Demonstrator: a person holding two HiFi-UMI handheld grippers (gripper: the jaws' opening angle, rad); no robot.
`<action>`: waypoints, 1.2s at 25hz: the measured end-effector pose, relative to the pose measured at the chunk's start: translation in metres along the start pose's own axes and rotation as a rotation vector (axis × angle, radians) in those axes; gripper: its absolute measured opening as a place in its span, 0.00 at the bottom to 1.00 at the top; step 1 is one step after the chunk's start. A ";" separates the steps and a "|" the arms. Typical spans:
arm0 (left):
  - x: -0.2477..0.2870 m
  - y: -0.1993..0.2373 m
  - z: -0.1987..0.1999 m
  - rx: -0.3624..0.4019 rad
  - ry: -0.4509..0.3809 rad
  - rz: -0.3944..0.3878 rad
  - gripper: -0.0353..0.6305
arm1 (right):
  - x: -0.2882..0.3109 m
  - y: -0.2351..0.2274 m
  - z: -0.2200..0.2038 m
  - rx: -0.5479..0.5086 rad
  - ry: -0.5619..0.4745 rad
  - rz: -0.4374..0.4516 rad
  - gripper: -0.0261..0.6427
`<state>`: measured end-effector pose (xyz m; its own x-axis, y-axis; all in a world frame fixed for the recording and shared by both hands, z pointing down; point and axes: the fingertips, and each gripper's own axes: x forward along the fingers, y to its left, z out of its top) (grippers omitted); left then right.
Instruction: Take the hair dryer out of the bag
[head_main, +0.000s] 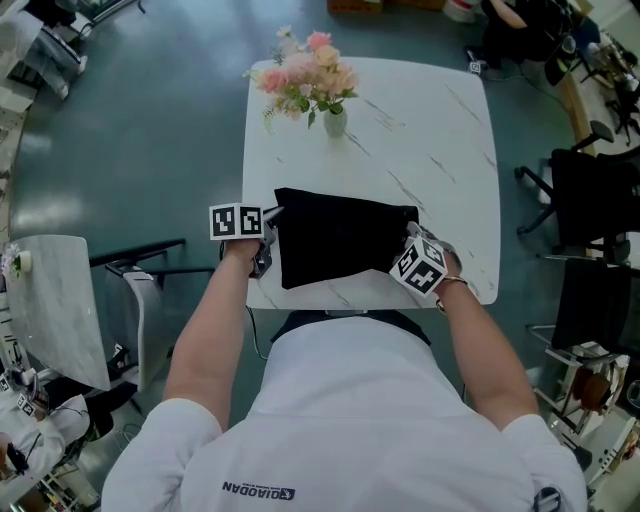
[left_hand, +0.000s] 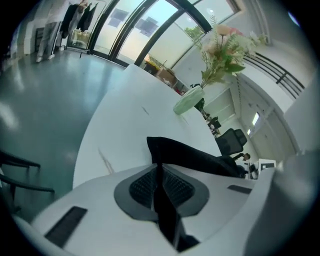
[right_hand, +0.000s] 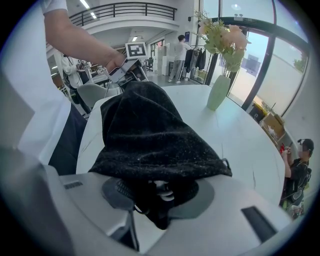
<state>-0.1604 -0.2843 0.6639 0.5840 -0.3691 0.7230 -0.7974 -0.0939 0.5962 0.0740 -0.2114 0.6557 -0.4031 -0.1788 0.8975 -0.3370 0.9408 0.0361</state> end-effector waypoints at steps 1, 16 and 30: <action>0.001 0.001 0.000 0.014 0.000 0.019 0.11 | 0.000 0.000 0.000 0.000 0.000 0.000 0.28; -0.032 0.024 0.013 0.067 -0.106 0.139 0.09 | -0.010 -0.002 0.000 0.043 -0.024 -0.011 0.28; -0.034 0.021 0.011 0.042 -0.126 0.111 0.10 | -0.016 -0.006 -0.017 0.120 -0.013 -0.026 0.28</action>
<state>-0.1987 -0.2841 0.6474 0.4701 -0.4925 0.7324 -0.8631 -0.0833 0.4980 0.0966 -0.2099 0.6484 -0.4038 -0.2072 0.8911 -0.4465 0.8948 0.0058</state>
